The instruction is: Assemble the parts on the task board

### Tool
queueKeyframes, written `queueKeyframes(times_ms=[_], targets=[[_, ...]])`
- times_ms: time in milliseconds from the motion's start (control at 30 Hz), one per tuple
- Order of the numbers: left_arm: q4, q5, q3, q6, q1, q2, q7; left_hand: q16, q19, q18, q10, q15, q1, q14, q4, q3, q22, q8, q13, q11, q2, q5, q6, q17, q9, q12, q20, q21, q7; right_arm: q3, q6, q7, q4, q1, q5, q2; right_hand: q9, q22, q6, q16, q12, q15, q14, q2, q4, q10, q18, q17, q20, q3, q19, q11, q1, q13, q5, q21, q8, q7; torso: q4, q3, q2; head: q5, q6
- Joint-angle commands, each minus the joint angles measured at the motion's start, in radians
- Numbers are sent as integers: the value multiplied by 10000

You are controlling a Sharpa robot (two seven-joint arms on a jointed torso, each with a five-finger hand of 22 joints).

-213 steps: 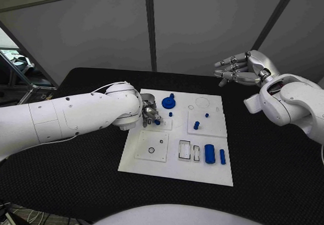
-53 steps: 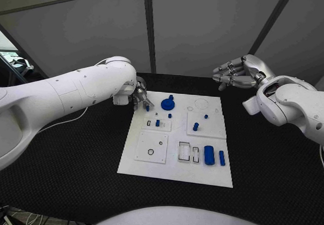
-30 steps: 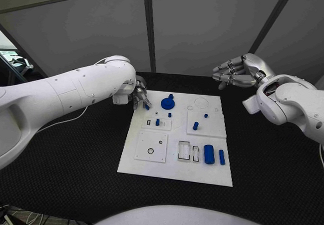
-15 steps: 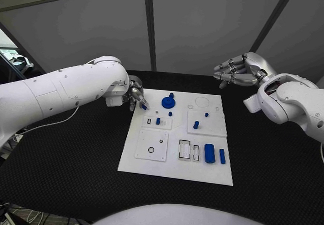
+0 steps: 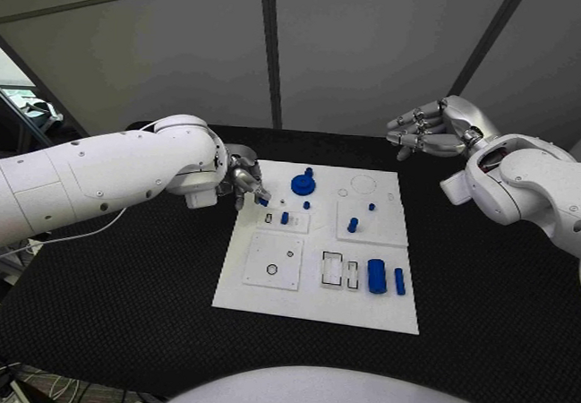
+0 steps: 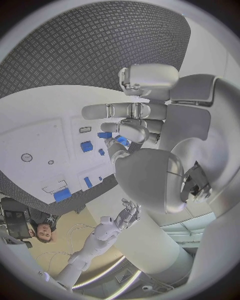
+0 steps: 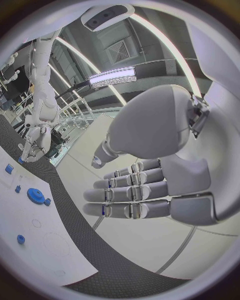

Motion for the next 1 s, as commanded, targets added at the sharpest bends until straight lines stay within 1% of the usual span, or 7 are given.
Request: queueKeyframes(times_ms=[33,67,133,267,400,633,1000], targets=[[224,-294,2,-532,-105,-63,-175,-53,389,-88,51,-67,-107,35,-856,941,1142,33,9,14,-12,62,20,15,2,-1,-56,25,-78,5,29,94,4,9,-8,-2,-13,-12,41,-17,-10,12,33,-1,34,56,26,-16,-2,-4,70,39,-53,-16,59,-54,-22,21,-29,8,4,36,25],[266,-326,1,-553,-150,-75,-200,-53,389,-88,51,-67,-107,35,-856,941,1142,33,9,14,-12,62,20,15,2,-1,-56,25,-78,5,32,94,2,7,-8,0,-13,-12,41,-17,-10,12,33,-1,34,56,26,-16,-2,-4,70,39,-53,-16,59,-54,-22,21,-32,10,3,37,23],[315,-370,1,-585,-233,-83,-251,-53,389,-88,51,-67,-107,35,-856,941,1142,33,9,14,-12,62,20,15,2,-1,-56,25,-78,5,36,95,0,2,-8,1,-13,-12,41,-17,-10,12,33,-1,34,56,26,-16,-2,-4,70,39,-53,-16,59,-54,-22,21,-35,-2,15,38,48],[335,-516,0,-612,-392,-57,-317,-52,394,-90,60,-70,-147,37,-848,986,1151,49,7,11,-22,60,25,16,14,-1,-59,31,-81,5,52,95,6,-6,-8,-8,-13,-12,41,-17,-10,12,33,-1,34,56,26,-16,-2,-4,70,39,-53,-16,59,-54,-22,21,-27,3,22,30,26],[324,-719,0,-625,-500,-13,-349,-52,394,-90,60,-70,-147,37,-848,986,1151,49,7,11,-22,60,25,16,14,-1,-59,31,-81,5,75,94,11,-10,-8,-17,-15,-17,38,-17,-10,15,33,1,46,57,25,-21,0,-6,72,41,-66,-19,64,-61,-24,23,-25,-1,19,28,43],[272,-906,0,-618,-565,55,-399,-51,404,-95,70,-72,-164,38,-850,1008,1171,59,14,8,-32,59,29,16,21,5,-60,47,-85,5,81,102,21,-14,-8,-19,-15,-17,38,-17,-10,15,33,1,46,57,25,-21,0,-6,72,41,-66,-19,64,-61,-24,23,-30,-2,20,47,14],[272,-949,0,-469,-582,139,-384,-51,413,-100,82,-73,-177,39,-856,1030,1190,70,28,4,-45,59,33,16,29,16,-61,62,-89,5,53,138,18,-18,-2,-9,-15,-17,38,-17,-10,15,33,1,46,57,25,-21,0,-6,72,41,-66,-19,64,-61,-24,23,-25,-4,23,36,-5]])
